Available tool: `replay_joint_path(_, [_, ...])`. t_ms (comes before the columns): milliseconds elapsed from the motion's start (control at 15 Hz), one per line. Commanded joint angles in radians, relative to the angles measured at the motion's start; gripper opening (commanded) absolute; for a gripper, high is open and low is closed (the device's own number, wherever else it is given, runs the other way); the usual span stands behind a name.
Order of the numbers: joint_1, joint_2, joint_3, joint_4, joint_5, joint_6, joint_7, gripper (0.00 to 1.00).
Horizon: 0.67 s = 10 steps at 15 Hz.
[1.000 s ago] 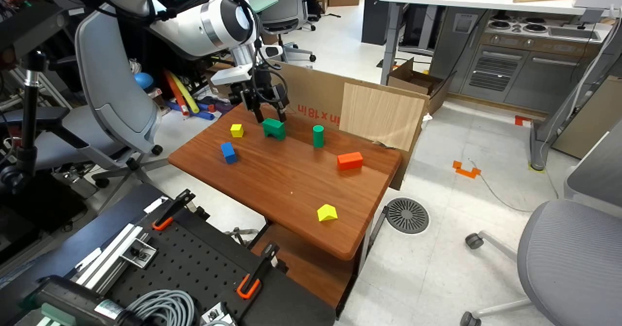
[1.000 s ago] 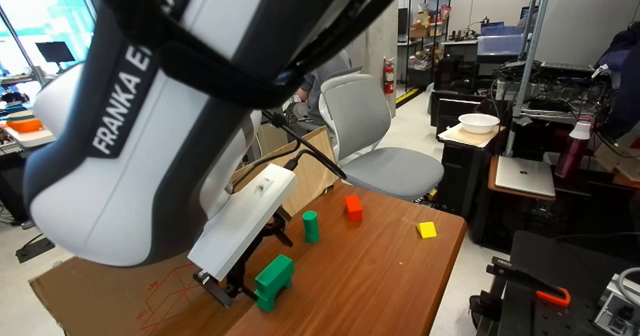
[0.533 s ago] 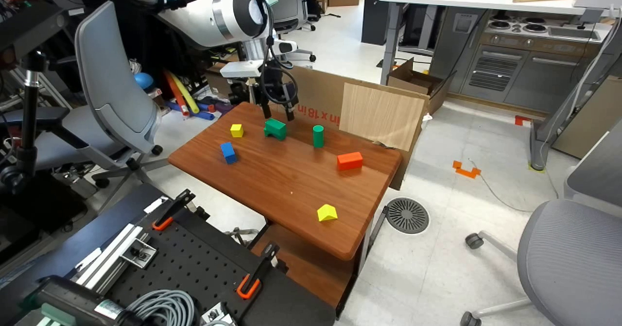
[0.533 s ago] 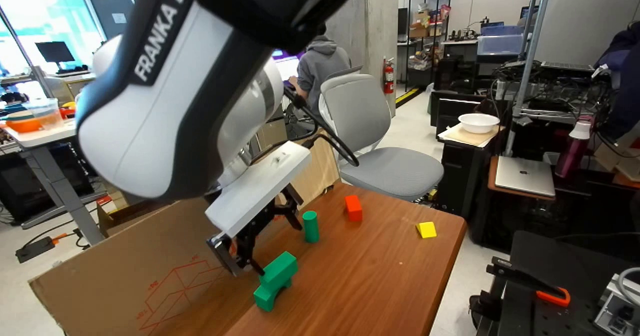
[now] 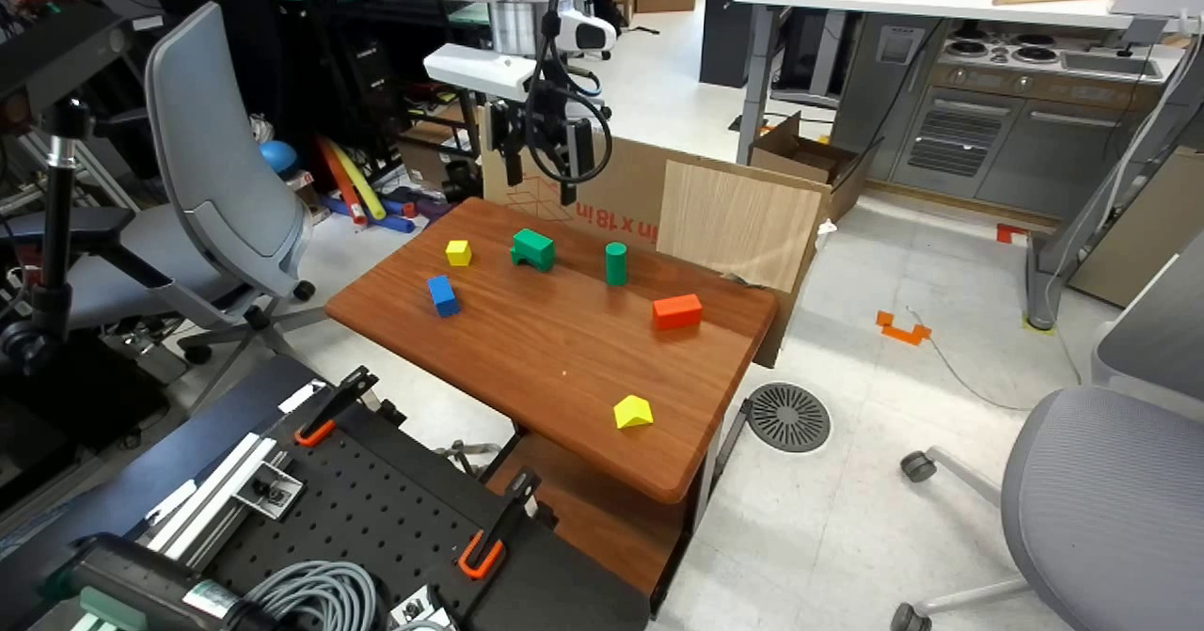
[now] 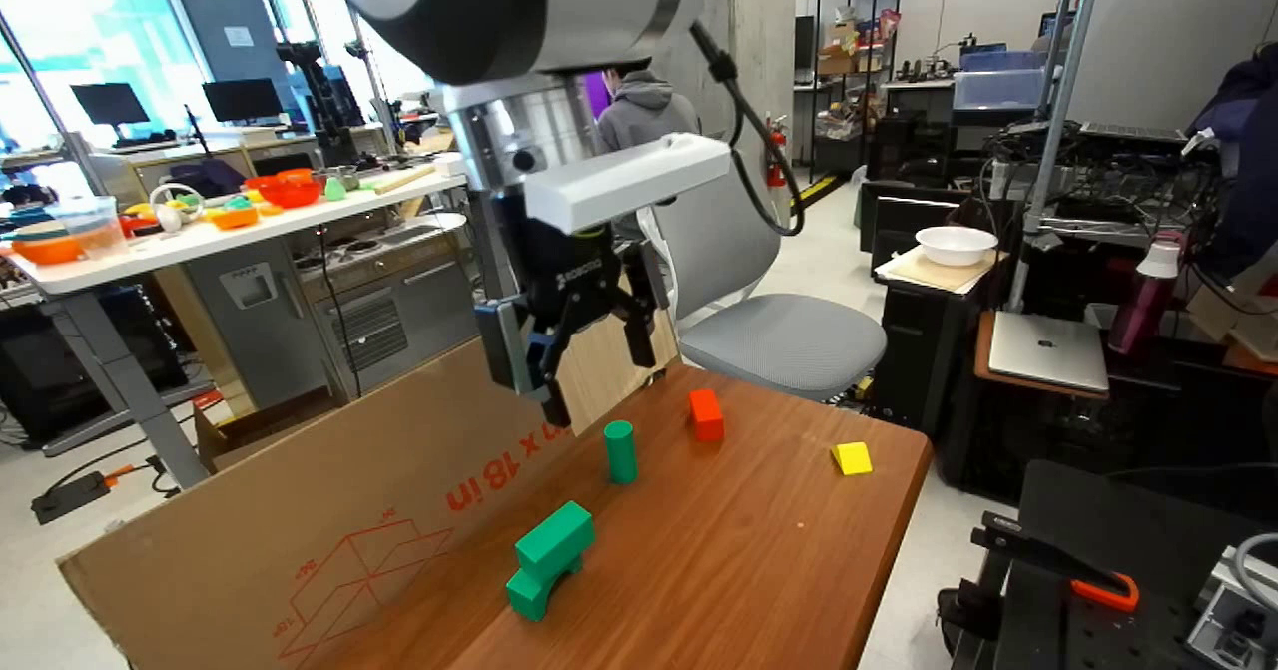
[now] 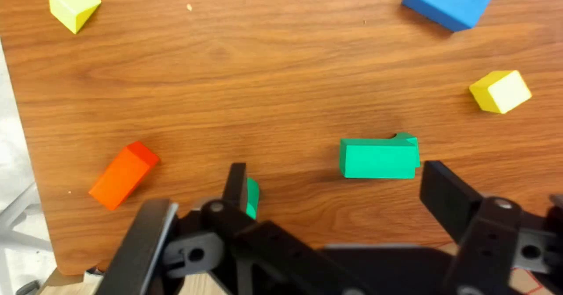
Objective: Put the green block on top of the other green block
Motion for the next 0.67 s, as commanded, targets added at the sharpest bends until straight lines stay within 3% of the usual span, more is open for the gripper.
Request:
replay_joint_path(0, [-0.052, -0.164, -0.006, -0.204, 0.033, 0.085, -0.057, 1.0])
replay_joint_path(333, [-0.062, -0.274, -0.07, -0.347, -0.057, 0.129, 0.027, 1.0])
replay_joint_path(400, [-0.065, -0.208, -0.051, -0.266, -0.023, 0.107, -0.01, 1.0])
replay_joint_path(600, [-0.069, -0.243, -0.065, -0.313, -0.041, 0.107, 0.004, 1.0])
